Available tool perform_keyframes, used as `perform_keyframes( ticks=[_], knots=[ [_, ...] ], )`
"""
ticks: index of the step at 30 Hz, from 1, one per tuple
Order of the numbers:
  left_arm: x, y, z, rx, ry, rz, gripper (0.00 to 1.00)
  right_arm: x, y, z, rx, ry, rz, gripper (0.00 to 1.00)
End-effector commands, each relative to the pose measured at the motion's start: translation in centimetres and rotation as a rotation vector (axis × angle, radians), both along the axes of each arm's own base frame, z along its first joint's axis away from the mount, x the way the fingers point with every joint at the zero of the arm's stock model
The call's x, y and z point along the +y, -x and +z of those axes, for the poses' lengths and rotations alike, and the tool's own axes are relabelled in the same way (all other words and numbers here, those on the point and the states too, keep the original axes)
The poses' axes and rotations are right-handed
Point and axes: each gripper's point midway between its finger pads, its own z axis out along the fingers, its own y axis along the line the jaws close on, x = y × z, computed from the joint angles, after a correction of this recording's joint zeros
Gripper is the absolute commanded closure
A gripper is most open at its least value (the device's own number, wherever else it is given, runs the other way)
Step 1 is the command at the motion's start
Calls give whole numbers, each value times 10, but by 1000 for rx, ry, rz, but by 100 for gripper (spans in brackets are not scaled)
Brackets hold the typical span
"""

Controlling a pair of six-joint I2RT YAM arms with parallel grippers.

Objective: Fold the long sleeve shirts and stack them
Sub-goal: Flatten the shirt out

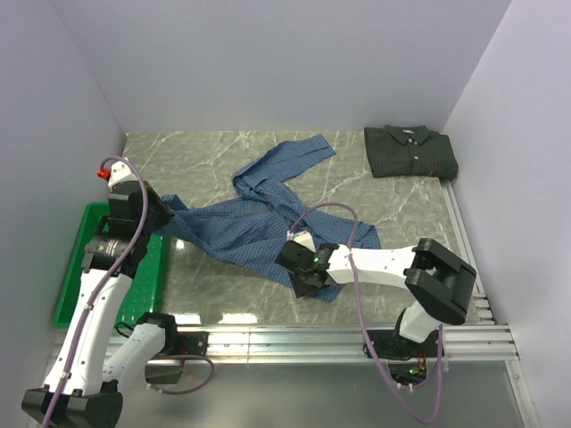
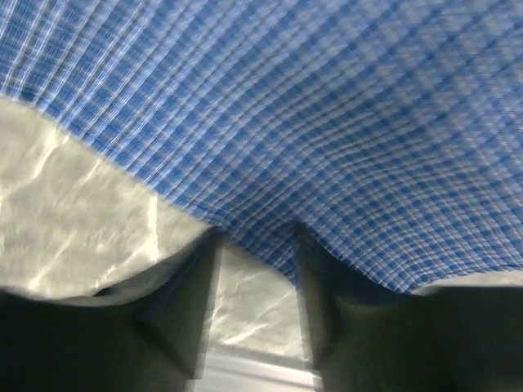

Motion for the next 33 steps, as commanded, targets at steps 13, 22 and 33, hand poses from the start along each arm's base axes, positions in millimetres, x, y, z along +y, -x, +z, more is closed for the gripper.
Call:
perform_keyframes(
  ticks=[13, 22, 33],
  knots=[
    [5, -7, 23, -64, -31, 12, 99, -54, -7, -42, 65, 136, -214, 32],
    [10, -17, 40, -98, -50, 42, 99, -51, -6, -31, 56, 125, -180, 100],
    [14, -68, 198, -390, -22, 109, 99, -114, -108, 193, -443, 236, -307, 100]
  ],
)
